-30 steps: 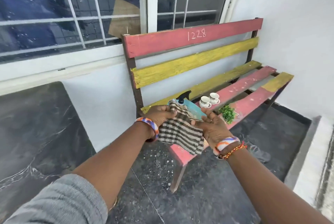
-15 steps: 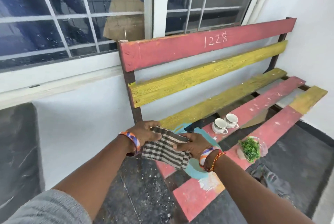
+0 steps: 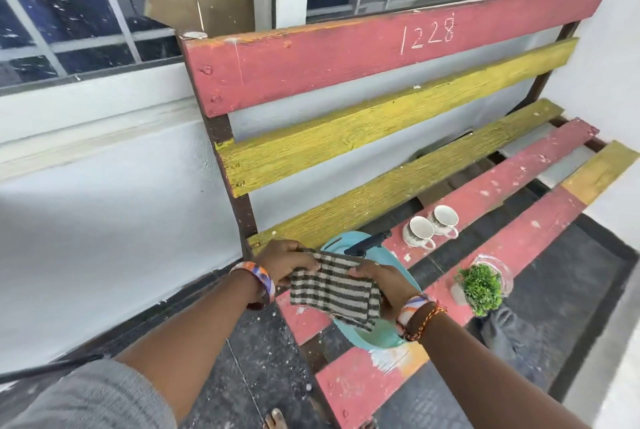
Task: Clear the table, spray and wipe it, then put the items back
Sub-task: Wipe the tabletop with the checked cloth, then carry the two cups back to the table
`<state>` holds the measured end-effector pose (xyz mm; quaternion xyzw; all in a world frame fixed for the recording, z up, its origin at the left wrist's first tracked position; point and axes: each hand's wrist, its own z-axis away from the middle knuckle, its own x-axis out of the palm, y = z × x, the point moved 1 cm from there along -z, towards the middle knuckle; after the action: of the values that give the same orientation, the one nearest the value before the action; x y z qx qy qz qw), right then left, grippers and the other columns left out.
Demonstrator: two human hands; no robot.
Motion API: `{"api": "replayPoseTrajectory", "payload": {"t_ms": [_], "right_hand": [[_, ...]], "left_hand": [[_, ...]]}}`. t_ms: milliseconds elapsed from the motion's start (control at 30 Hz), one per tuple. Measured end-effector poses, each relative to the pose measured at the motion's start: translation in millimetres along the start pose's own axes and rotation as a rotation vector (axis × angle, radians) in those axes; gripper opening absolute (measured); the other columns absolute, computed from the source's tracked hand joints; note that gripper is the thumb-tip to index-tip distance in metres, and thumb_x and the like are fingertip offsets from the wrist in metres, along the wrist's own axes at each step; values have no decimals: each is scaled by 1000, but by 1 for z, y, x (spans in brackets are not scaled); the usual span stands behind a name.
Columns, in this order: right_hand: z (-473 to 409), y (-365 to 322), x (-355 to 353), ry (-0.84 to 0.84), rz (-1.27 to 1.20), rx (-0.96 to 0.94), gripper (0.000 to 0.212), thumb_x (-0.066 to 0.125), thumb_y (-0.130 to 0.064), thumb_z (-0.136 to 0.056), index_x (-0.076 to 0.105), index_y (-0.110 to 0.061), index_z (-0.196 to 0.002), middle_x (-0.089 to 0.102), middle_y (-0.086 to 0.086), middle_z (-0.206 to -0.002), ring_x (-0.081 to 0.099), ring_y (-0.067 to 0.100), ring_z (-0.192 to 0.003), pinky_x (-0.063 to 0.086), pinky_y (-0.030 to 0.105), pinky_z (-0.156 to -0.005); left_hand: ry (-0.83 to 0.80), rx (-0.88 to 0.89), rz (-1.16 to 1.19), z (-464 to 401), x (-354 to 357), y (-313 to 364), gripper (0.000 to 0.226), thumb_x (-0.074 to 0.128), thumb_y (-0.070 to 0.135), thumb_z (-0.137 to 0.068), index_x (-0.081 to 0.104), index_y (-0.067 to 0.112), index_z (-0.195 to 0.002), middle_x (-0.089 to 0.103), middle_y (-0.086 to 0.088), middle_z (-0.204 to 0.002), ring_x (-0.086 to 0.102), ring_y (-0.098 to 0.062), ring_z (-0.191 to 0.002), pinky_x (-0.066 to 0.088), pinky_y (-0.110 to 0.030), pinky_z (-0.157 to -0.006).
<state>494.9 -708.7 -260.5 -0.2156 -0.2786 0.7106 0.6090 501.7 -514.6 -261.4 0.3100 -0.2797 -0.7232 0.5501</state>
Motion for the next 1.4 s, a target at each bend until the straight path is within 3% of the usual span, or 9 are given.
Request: {"api": "replayPoseTrajectory", "payload": {"t_ms": [100, 200, 300, 400, 567, 700, 900, 1233, 1400], "right_hand": [[-5, 6, -25, -19, -88, 45, 35, 73, -22, -55, 63, -7, -84, 69, 12, -68, 66, 24, -58, 55, 34, -70], [-15, 10, -58, 72, -60, 81, 52, 70, -17, -45, 59, -5, -95, 66, 15, -74, 64, 27, -64, 54, 38, -74], [-25, 10, -82, 186, 234, 94, 49, 68, -8, -70, 50, 0, -116, 59, 11, -80, 57, 22, -67, 51, 27, -66], [-37, 13, -98, 259, 658, 23, 51, 63, -8, -85, 36, -3, -128, 56, 5, -93, 52, 15, -69, 45, 21, -53], [-55, 22, -105, 140, 1152, -156, 47, 54, -12, -88, 28, -8, -128, 63, 12, -104, 62, 30, -89, 51, 36, -77], [-68, 32, -97, 26, 1382, -217, 46, 50, -9, -90, 30, -13, -131, 50, 15, -128, 60, 35, -107, 53, 42, -83], [-80, 44, -96, -196, 1552, -196, 38, 37, -9, -97, 36, -7, -135, 42, 18, -137, 53, 37, -119, 46, 43, -97], [-83, 39, -97, -293, 1817, -378, 31, 37, -7, -96, 57, -3, -120, 58, 14, -128, 53, 33, -121, 46, 44, -96], [-80, 53, -101, -353, 1954, -366, 29, 44, -8, -94, 60, -5, -118, 61, 12, -125, 57, 31, -116, 48, 40, -92]], "left_hand": [[-92, -94, 87, -12, 27, -7, 17, 74, 16, -75, 63, 10, -87, 60, -8, -77, 55, -22, -61, 49, -32, -59], [-162, -165, 135, -23, 57, -15, 17, 67, 11, -83, 57, 5, -94, 60, -11, -93, 59, -23, -78, 58, -36, -63], [-151, -226, 200, -34, 89, -20, 40, 65, -1, -82, 46, 0, -117, 52, -17, -114, 57, -32, -106, 58, -43, -74], [-95, -214, 42, -44, 123, -27, 26, 63, -1, -82, 45, 7, -98, 50, -11, -93, 57, -31, -92, 52, -50, -89], [60, -181, -348, -64, 163, -36, 46, 57, 5, -84, 34, 12, -124, 47, -4, -77, 52, -26, -84, 47, -36, -71], [125, -234, -536, -75, 176, -45, 45, 54, 3, -85, 32, 11, -123, 54, -10, -101, 54, -28, -95, 48, -35, -81], [-46, -336, -952, -87, 187, -41, 50, 51, 8, -88, 30, 1, -133, 43, -19, -134, 43, -32, -128, 40, -33, -103], [-164, -164, -1415, -80, 200, -29, 32, 49, 6, -86, 58, 4, -117, 59, -15, -124, 55, -30, -118, 44, -36, -99], [-353, -208, -1595, -74, 198, -57, 42, 40, 21, -96, 43, 10, -137, 46, -7, -144, 43, -24, -132, 37, -32, -105]]}}
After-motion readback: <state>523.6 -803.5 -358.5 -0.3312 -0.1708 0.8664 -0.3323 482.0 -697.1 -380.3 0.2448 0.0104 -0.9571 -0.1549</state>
